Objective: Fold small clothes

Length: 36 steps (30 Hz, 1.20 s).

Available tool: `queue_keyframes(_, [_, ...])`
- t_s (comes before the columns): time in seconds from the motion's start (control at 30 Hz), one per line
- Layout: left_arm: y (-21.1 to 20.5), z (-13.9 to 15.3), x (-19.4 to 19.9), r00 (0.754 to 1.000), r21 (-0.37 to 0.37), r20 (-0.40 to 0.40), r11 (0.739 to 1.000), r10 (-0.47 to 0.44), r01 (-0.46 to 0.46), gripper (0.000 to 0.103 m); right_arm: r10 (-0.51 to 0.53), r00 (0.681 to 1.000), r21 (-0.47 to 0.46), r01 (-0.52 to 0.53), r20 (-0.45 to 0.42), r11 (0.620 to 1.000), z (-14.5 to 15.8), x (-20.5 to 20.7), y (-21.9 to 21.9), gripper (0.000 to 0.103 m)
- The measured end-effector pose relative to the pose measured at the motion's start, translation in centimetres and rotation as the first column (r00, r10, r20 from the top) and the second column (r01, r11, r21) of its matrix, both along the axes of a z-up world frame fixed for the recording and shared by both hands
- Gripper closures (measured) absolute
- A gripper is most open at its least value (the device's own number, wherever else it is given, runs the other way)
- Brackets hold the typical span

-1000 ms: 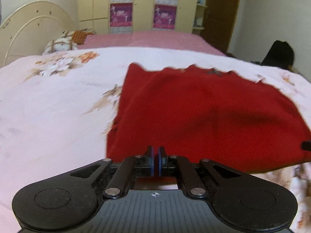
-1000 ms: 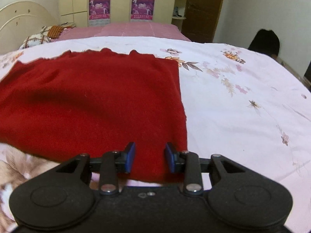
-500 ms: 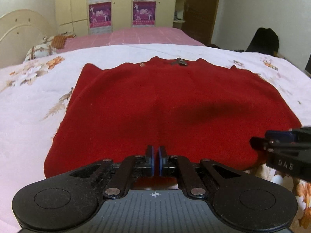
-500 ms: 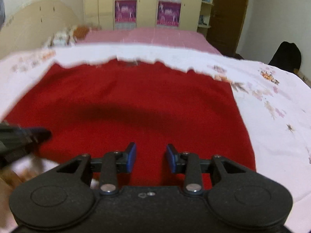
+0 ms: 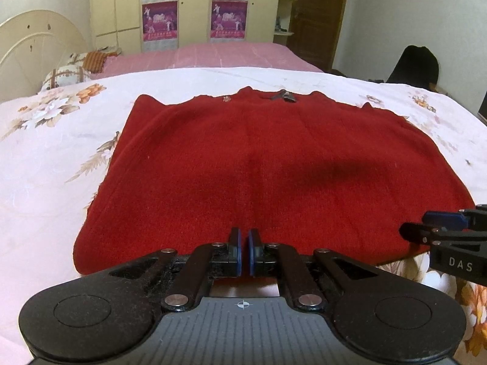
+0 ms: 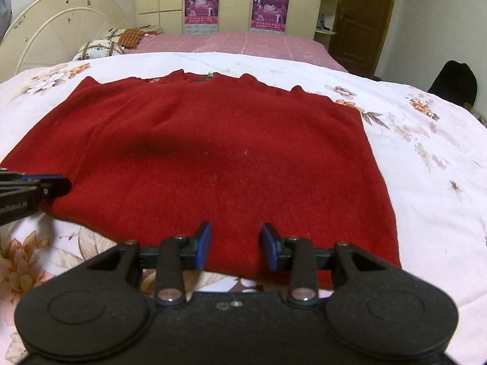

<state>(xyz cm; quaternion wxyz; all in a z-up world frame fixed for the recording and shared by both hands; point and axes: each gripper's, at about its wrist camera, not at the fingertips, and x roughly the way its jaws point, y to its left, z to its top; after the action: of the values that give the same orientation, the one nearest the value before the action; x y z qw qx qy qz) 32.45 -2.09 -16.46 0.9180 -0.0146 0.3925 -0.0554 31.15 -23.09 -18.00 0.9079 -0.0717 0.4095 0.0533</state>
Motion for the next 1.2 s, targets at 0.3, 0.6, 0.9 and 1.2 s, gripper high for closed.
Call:
queue_keyframes(0.3, [-0.2,1.9,0.6,1.0,-0.044,0.017,0.999,-0.018,0.019,0.098,-0.027,0.999,0.096,0.022,0.047,0.995,2.7,0.4,-0.6,0.067])
queue_keyframes(0.6, [-0.4,1.4,6.5,0.999,-0.007,0.035,1.0,0.015,-0.014,0.097,0.013,0.996,0.113,-0.023,0.091,0.993,3.4,5.5,2.0,0.067])
queue_keyframes(0.9, [4.5,-0.3,11.9,0.981,-0.057,0.033,0.98,0.193,-0.191,0.098,0.048,0.997,0.033,-0.05,0.063,0.998,0.3,8.8,3.4,0.064])
queue_keyframes(1.2, [5.6,-0.9,12.9,0.975,-0.054,0.069,0.977,0.21,-0.206,0.098,0.045,0.994,0.047,-0.05,0.102,0.998,0.4,10.4,3.3,0.061])
